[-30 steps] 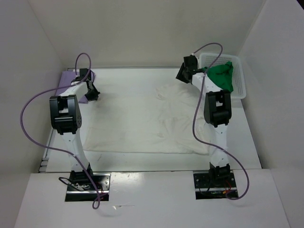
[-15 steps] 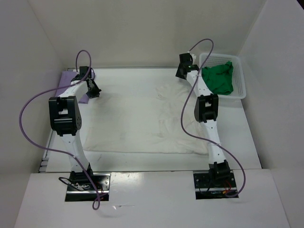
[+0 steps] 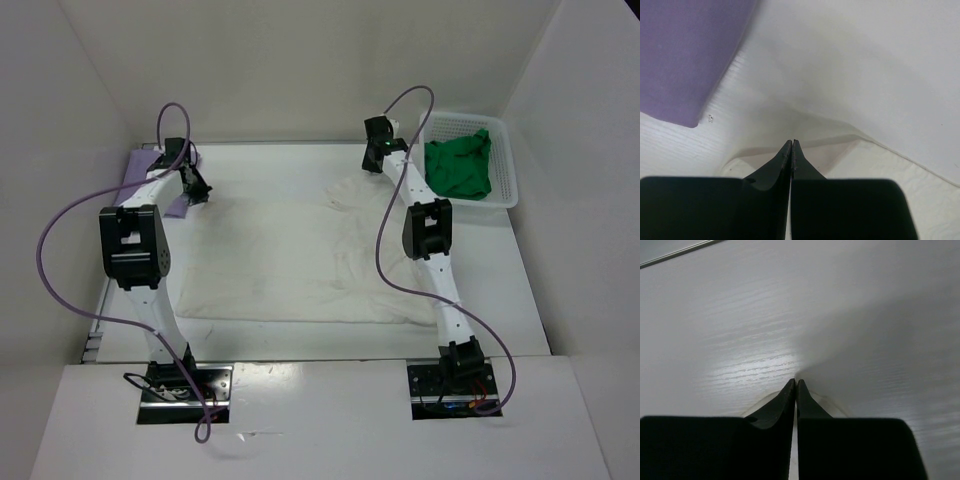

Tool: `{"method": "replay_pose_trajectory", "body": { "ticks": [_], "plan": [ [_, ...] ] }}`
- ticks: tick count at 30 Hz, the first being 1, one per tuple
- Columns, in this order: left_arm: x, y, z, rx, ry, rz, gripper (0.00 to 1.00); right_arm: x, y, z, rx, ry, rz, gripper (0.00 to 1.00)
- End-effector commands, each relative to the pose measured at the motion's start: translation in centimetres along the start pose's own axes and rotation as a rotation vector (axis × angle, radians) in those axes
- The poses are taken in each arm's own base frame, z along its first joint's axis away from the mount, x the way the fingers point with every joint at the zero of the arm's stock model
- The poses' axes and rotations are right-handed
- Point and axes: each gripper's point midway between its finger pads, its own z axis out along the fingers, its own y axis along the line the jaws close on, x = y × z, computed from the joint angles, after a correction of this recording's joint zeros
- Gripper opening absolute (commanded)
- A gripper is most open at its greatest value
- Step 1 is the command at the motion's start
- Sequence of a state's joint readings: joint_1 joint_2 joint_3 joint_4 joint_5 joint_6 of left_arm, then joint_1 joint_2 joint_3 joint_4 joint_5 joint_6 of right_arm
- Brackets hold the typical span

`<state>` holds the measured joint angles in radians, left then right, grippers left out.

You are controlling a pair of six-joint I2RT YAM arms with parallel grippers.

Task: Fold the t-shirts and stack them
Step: Grap the side of the flattened tshirt furthest away from the robot with both arms

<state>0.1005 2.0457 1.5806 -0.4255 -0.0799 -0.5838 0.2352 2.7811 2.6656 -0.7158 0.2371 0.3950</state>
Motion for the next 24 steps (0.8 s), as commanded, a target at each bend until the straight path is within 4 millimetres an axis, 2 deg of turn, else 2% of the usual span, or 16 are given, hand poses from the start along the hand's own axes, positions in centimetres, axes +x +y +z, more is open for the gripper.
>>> {"method": "replay_pose_trajectory", "body": {
  "ticks": [1, 7, 8, 10, 11, 12, 13, 14, 15, 16, 17, 18, 20, 21, 23, 24],
  "plan": [
    [-1.6, -0.7, -2.4, 0.039, -0.06, -0.022, 0.0, -1.2, 0.6, -0.7, -0.016, -0.024, 0.006, 0.03],
    [-1.4, -1.3, -2.9, 0.071, -0.054, -0.04, 0.0, -3.5, 0.3, -2.5, -0.016, -0.062, 0.012, 0.01],
    [-1.2, -1.2, -3.2, 0.071, -0.054, -0.04, 0.0, -4.3, 0.3, -3.7, -0.02, -0.071, 0.014, 0.01],
    [-1.3, -1.4, -3.4, 0.084, -0.058, -0.04, 0.0, -4.3, -0.2, -4.3, -0.02, -0.054, 0.017, 0.01],
    [-1.0, -1.2, -3.6, 0.083, -0.056, -0.04, 0.0, -5.5, -0.1, -5.9, -0.029, -0.074, 0.022, 0.01],
    [-0.6, -1.0, -3.4, 0.077, -0.045, -0.039, 0.0, -4.6, -0.9, -5.9, -0.02, -0.039, 0.02, 0.01],
    [-1.3, -0.9, -3.8, 0.082, -0.064, -0.056, 0.0, -4.9, -0.9, -6.5, -0.025, -0.05, 0.023, 0.01],
    [-1.0, -0.9, -4.1, 0.093, -0.058, -0.056, 0.0, -6.7, -0.4, -9.1, -0.059, -0.087, 0.033, 0.01],
    [-1.2, -1.1, -4.1, 0.097, -0.066, -0.056, 0.0, -4.5, -0.8, -8.8, -0.064, -0.029, 0.021, 0.01],
    [-1.0, -0.9, -4.3, 0.097, -0.065, -0.056, 0.0, -4.8, -0.8, -9.5, -0.071, -0.044, 0.036, 0.01],
    [-0.6, -0.9, -4.6, 0.105, -0.058, -0.055, 0.0, -6.0, -0.9, -12.0, -0.085, -0.075, 0.043, 0.01],
    [-0.6, -0.9, -4.6, 0.105, -0.058, -0.055, 0.0, -3.3, -1.6, -11.8, -0.075, -0.007, 0.04, 0.01],
    [-0.2, -0.8, -5.1, 0.112, -0.053, -0.044, 0.0, -3.1, -2.7, -13.0, -0.087, -0.007, 0.067, 0.01],
    [0.5, -0.5, -5.0, 0.101, -0.033, -0.044, 0.0, -1.7, -3.4, -14.6, -0.086, 0.016, 0.075, 0.01],
    [0.5, 0.4, -5.9, 0.087, -0.043, -0.03, 0.0, -1.1, -4.5, -16.1, -0.083, 0.008, 0.092, 0.01],
    [1.4, 1.0, -5.8, 0.069, -0.03, -0.03, 0.0, -0.3, -5.9, -17.8, -0.073, 0.01, 0.1, 0.01]
  ]
}}
